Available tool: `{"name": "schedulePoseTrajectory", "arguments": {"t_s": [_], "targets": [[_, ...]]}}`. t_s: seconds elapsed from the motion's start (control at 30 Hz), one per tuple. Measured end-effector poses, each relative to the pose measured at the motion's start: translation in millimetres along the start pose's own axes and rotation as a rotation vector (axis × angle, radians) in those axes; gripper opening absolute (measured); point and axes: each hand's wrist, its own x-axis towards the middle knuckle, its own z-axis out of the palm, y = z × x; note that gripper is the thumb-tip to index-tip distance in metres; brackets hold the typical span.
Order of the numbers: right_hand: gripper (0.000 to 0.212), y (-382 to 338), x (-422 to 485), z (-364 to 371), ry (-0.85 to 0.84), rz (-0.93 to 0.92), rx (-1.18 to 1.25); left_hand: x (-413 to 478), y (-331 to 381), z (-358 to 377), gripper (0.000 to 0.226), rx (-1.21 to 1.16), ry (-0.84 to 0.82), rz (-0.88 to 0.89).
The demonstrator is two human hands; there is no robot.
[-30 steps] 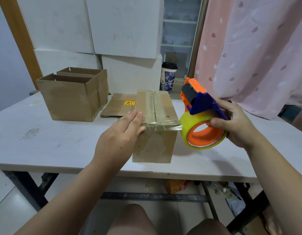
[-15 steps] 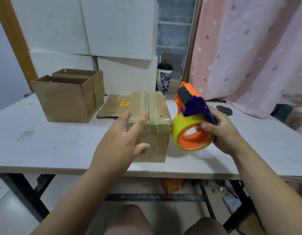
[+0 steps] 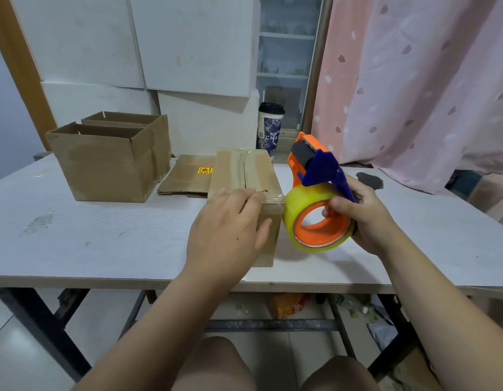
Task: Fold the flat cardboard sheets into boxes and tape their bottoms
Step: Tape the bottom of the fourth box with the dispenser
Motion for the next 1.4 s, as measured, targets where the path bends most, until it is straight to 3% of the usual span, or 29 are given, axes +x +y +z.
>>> {"name": "schedulePoseTrajectory", "arguments": {"t_s": [0.17,0.4,0.63,1.0,1.2,1.4], "targets": [[0.062,1,-2,2,0.015,0.02,-0.001,-1,-3,3,0.048,0.017,0.006,0.025],[0.09,8,-12,7,0.048,0.072,0.03,0,2,13,0.036,-0.023,0.141,-0.031],[0.08,-3,-19,7,0.087,0.04,-0.043,6,-2,13,0.02,0.006,0.226,0.02],[0.063,-25,-23,-1,0.029,-0.052,-0.321,5,-8,19,0.019,0.036,0.319,0.074],[0.068,-19,-26,-11,0.089,-0.048,-0.206,4,-6,16,0.02,-0.009,0.278,0.071],[0.069,-12,-33,-10,0.056,0.017,-0.455,4,-7,13,0.021,-0.004,0.263,0.08]]}}
